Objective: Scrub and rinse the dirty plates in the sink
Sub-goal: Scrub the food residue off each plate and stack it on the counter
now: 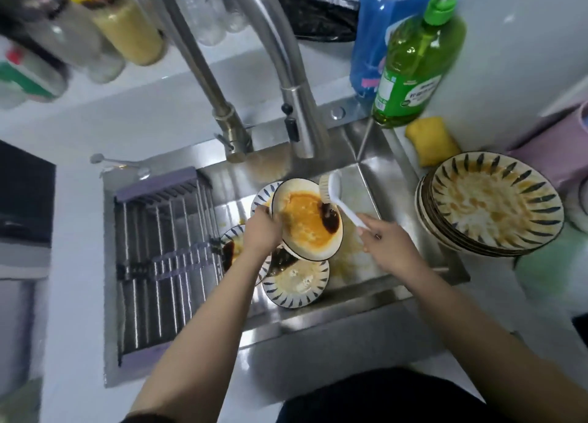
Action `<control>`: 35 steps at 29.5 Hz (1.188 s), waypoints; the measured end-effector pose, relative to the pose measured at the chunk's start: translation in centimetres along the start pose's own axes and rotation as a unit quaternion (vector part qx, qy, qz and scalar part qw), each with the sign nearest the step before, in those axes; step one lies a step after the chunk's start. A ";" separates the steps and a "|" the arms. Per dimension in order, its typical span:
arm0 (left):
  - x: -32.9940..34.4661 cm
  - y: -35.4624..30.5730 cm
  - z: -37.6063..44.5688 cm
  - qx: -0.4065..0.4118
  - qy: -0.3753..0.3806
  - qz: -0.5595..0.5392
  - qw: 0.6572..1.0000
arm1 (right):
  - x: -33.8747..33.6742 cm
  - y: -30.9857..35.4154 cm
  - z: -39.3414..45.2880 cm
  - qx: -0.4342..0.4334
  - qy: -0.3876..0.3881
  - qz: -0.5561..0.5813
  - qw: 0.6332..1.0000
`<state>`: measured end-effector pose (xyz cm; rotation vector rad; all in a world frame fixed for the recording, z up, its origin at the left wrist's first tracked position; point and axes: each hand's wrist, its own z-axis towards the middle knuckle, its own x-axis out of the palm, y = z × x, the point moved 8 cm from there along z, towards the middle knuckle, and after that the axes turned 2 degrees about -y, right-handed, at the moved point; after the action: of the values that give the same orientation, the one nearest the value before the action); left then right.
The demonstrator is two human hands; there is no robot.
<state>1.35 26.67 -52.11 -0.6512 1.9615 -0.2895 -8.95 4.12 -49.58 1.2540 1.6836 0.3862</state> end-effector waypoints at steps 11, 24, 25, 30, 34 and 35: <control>-6.8 0.9 -8.1 0.021 -0.155 0.009 0.988 | 3.4 4.6 -2.5 -0.063 0.083 -0.049 0.993; -8.3 0.0 -10.5 0.052 -0.204 0.026 0.977 | 3.5 6.4 -4.6 -0.104 0.119 -0.111 0.981; -8.4 -0.1 -10.6 0.052 -0.211 0.025 0.976 | 3.5 6.6 -4.6 -0.107 0.120 -0.115 0.980; -8.6 0.0 -10.7 0.054 -0.221 -0.016 0.974 | 3.4 7.3 -5.1 -0.115 0.119 -0.126 0.978; -8.9 1.7 -10.5 0.027 -0.248 -0.142 0.958 | 3.2 8.0 -5.5 -0.130 0.092 -0.186 0.970; -8.7 2.2 -10.5 0.013 -0.246 -0.179 0.953 | 3.2 8.3 -5.6 -0.136 0.085 -0.212 0.964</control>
<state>-5.56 32.59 -41.71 -0.9611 1.3575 -0.3348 -8.96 11.89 -42.55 0.6511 1.9140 0.4535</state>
